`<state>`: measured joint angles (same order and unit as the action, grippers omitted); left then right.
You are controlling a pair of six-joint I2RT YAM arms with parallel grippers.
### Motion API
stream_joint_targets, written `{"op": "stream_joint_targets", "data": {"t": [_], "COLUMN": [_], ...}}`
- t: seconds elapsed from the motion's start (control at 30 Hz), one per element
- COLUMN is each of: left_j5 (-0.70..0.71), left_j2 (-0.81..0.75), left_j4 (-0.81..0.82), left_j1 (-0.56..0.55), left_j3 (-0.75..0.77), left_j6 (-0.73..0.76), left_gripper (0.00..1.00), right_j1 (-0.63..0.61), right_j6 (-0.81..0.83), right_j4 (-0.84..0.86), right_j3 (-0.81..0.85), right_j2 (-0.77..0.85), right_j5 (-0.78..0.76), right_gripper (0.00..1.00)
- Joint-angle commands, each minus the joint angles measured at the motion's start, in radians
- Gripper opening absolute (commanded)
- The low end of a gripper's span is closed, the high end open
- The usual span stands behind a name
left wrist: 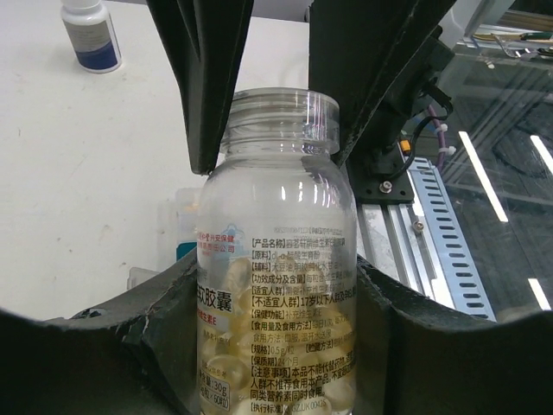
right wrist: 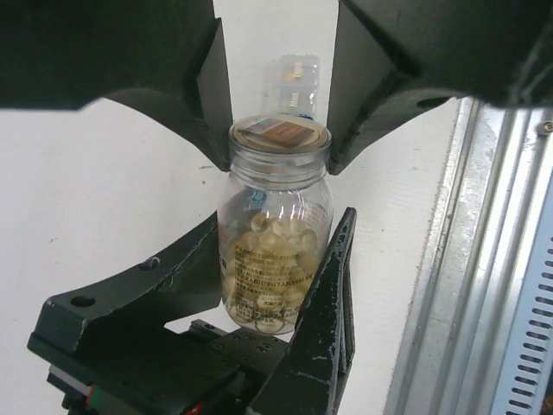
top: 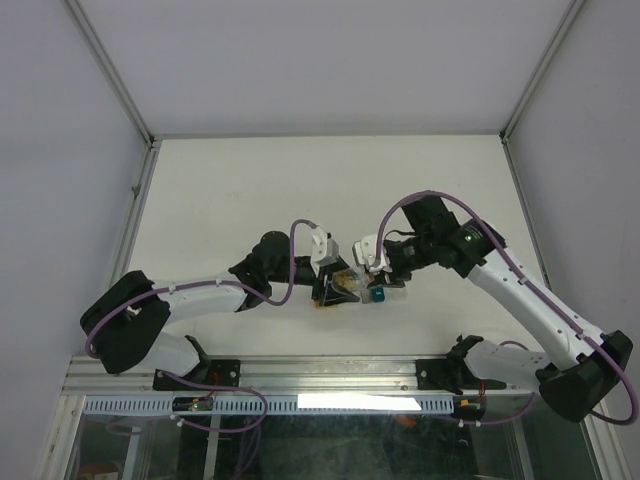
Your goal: Sort the pills into containers
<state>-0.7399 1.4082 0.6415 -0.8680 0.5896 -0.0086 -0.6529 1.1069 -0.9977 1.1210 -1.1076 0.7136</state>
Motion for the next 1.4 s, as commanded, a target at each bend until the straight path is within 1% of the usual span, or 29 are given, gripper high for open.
{"op": "stream_joint_targets", "data": {"t": [0.0,0.03,0.07,0.1,0.13,0.17,0.27,0.33,0.4,0.47,0.53,0.6,0.83,0.97,1.03,1.13,1.17,1.27,1.3,1.37], "left_j5": [-0.083,-0.074,-0.067,-0.058,-0.051,-0.041,-0.002,0.048,0.109,0.185,0.225,0.236,0.237,0.258,0.262,0.257,0.253,0.244,0.242,0.237], "left_j2": [-0.002,-0.005,-0.009,-0.011,-0.014,-0.016,-0.029,-0.039,-0.051,-0.060,-0.064,-0.063,-0.057,-0.063,-0.062,-0.053,-0.050,-0.045,-0.044,-0.043], "left_j4": [-0.015,-0.019,-0.020,-0.022,-0.022,-0.022,-0.012,0.011,0.039,0.069,0.089,0.114,0.121,0.121,0.122,0.119,0.119,0.113,0.109,0.101], "left_j1": [0.015,0.015,0.015,0.015,0.013,0.014,0.012,0.007,-0.005,-0.021,-0.034,-0.041,-0.045,-0.045,-0.045,-0.045,-0.045,-0.045,-0.045,-0.045], "left_j3": [0.044,0.043,0.041,0.039,0.037,0.034,0.025,0.011,-0.003,-0.018,-0.029,-0.038,-0.035,-0.039,-0.037,-0.029,-0.028,-0.023,-0.021,-0.018], "left_j6": [-0.045,-0.038,-0.034,-0.033,-0.033,-0.034,-0.038,-0.046,-0.045,-0.039,-0.040,-0.048,-0.059,-0.064,-0.066,-0.068,-0.069,-0.068,-0.068,-0.064], "left_gripper": [0.00,0.00,0.00,0.00,0.00,0.00,0.00,0.00,0.00,0.00,0.00,0.00,0.00,0.00,0.00,0.00,0.00,0.00,0.00,0.00], "right_j1": [-0.014,-0.010,-0.001,0.009,0.026,0.056,0.099,0.111,0.139,0.205,0.268,0.297,0.283,0.254,0.244,0.239,0.240,0.240,0.240,0.240], "right_j6": [0.050,-0.017,-0.088,-0.172,-0.285,-0.356,-0.640,-0.752,-0.851,-0.911,-0.991,-1.050,-1.090,-1.075,-1.069,-1.067,-1.067,-1.065,-1.067,-1.071], "right_j4": [0.142,0.161,0.176,0.197,0.218,0.216,0.232,0.195,0.165,0.149,0.185,0.228,0.260,0.242,0.239,0.239,0.241,0.244,0.246,0.254], "right_j3": [-0.005,-0.007,-0.008,-0.009,-0.006,0.000,0.007,0.004,-0.007,-0.019,-0.046,-0.065,-0.066,-0.059,-0.055,-0.053,-0.052,-0.049,-0.051,-0.053], "right_j2": [0.039,0.049,0.062,0.078,0.091,0.104,0.132,0.127,0.103,0.074,0.055,0.031,-0.072,-0.086,-0.088,-0.099,-0.103,-0.117,-0.120,-0.126], "right_j5": [0.022,0.013,0.002,-0.015,-0.029,-0.029,-0.052,-0.015,0.057,0.214,0.309,0.351,0.378,0.346,0.341,0.339,0.340,0.338,0.338,0.337], "right_gripper": [0.31,0.54,0.75,0.93,0.98,0.99,0.99,0.99,0.99,0.99,0.99,0.98,0.84,0.73,0.65,0.61,0.58,0.46,0.44,0.44]}}
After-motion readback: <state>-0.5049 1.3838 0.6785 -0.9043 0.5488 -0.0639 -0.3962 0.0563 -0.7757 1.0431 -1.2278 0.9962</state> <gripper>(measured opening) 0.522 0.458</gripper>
